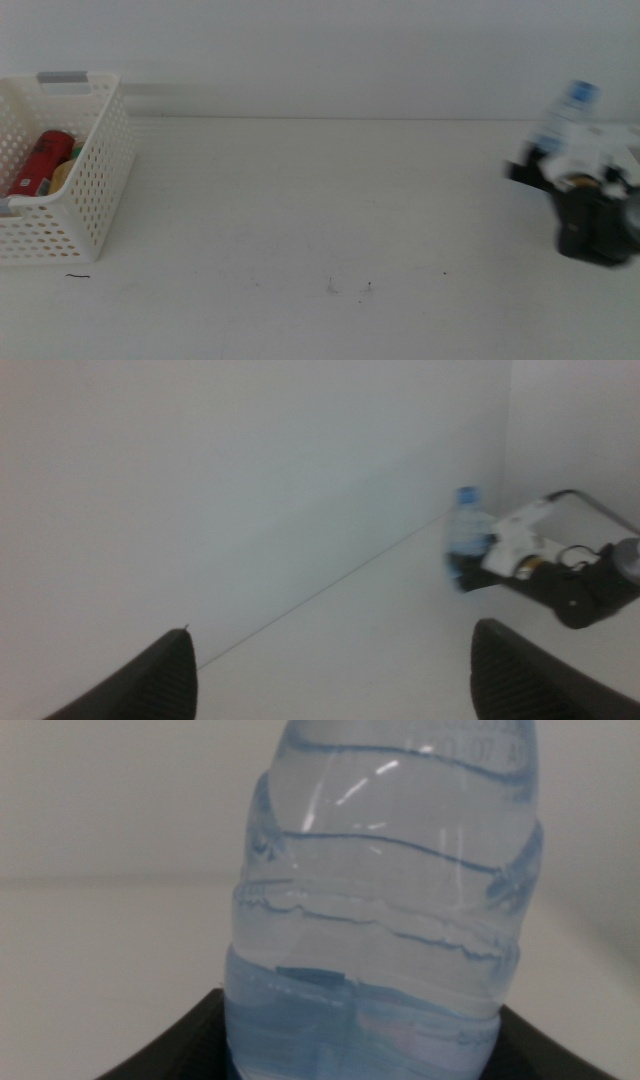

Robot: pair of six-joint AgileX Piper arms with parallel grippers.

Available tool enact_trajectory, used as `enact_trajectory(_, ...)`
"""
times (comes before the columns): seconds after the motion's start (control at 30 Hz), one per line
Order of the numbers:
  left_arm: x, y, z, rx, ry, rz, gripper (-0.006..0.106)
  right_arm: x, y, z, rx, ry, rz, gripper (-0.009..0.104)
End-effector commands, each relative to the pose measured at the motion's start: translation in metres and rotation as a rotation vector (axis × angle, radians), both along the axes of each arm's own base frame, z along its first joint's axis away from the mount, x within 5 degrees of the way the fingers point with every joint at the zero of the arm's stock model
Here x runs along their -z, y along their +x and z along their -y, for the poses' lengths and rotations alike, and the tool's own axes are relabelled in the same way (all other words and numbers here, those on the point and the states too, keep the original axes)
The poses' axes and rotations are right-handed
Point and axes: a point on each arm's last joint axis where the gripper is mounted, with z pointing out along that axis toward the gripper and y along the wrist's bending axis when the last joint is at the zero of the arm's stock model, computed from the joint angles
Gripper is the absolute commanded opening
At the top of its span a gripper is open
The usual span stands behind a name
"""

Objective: Use arms to grab the bottles and put them into the dustbin to the left of the table.

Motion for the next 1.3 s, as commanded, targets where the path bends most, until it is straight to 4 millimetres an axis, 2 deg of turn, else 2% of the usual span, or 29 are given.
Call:
enact_trajectory(0.0,-0.003,-0.002,0.0,0.006,-0.013,0.012,0.094,-0.039,0.013,-0.05,-0.199,0.011,0.114,-0.002)
enact_trajectory(0.13,-0.003,-0.002,0.0,0.008,-0.014,0.012,0.094,-0.055,0.024,-0.138,-0.499,0.006,0.155,-0.002)
enact_trajectory(0.2,-0.003,-0.002,0.0,0.008,-0.014,0.012,0.094,-0.052,0.023,-0.181,-0.619,-0.014,0.167,-0.002)
enact_trajectory(0.3,-0.003,-0.002,0.0,0.006,-0.012,0.012,0.094,-0.039,0.024,-0.223,-0.704,-0.012,0.133,-0.002)
enact_trajectory(0.37,-0.003,-0.002,0.0,0.006,-0.012,0.012,0.094,-0.03,0.025,-0.244,-0.743,-0.017,0.106,-0.002)
enact_trajectory(0.5,-0.003,-0.002,0.0,0.007,-0.011,0.016,0.094,-0.022,0.022,-0.269,-0.788,-0.011,0.109,-0.002)
enact_trajectory(0.63,-0.003,-0.002,0.0,0.007,-0.012,0.017,0.094,-0.011,0.02,-0.271,-0.781,0.033,0.065,0.001)
enact_trajectory(0.7,-0.003,-0.002,0.0,0.007,-0.012,0.017,0.094,-0.004,0.019,-0.27,-0.772,0.057,-0.012,0.01)
enact_trajectory(0.77,-0.003,-0.002,0.0,0.007,-0.012,0.017,0.094,0.0,0.017,-0.269,-0.767,0.061,-0.091,0.029)
enact_trajectory(0.87,-0.003,-0.002,0.0,0.007,-0.012,0.017,0.094,-0.008,0.007,-0.262,-0.753,0.09,-0.141,0.067)
enact_trajectory(0.93,-0.003,-0.002,0.0,0.007,-0.012,0.017,0.094,-0.026,-0.004,-0.254,-0.75,0.095,-0.152,0.089)
enact_trajectory(0.97,-0.003,-0.002,0.0,0.007,-0.012,0.017,0.094,-0.039,-0.013,-0.248,-0.749,0.094,-0.161,0.093)
enact_trajectory(1.0,-0.003,-0.002,0.0,0.007,-0.012,0.017,0.094,-0.061,-0.024,-0.241,-0.747,0.107,-0.157,0.092)
enact_trajectory(1.13,-0.003,-0.002,0.0,0.007,-0.012,0.017,0.094,-0.119,-0.074,-0.207,-0.72,0.132,-0.292,0.092)
enact_trajectory(1.23,-0.003,-0.002,0.0,0.007,-0.012,0.017,0.094,-0.178,-0.115,-0.179,-0.714,0.122,-0.373,0.092)
enact_trajectory(1.27,-0.003,-0.002,0.0,0.006,-0.015,0.015,0.094,-0.201,-0.128,-0.17,-0.719,0.128,-0.352,0.092)
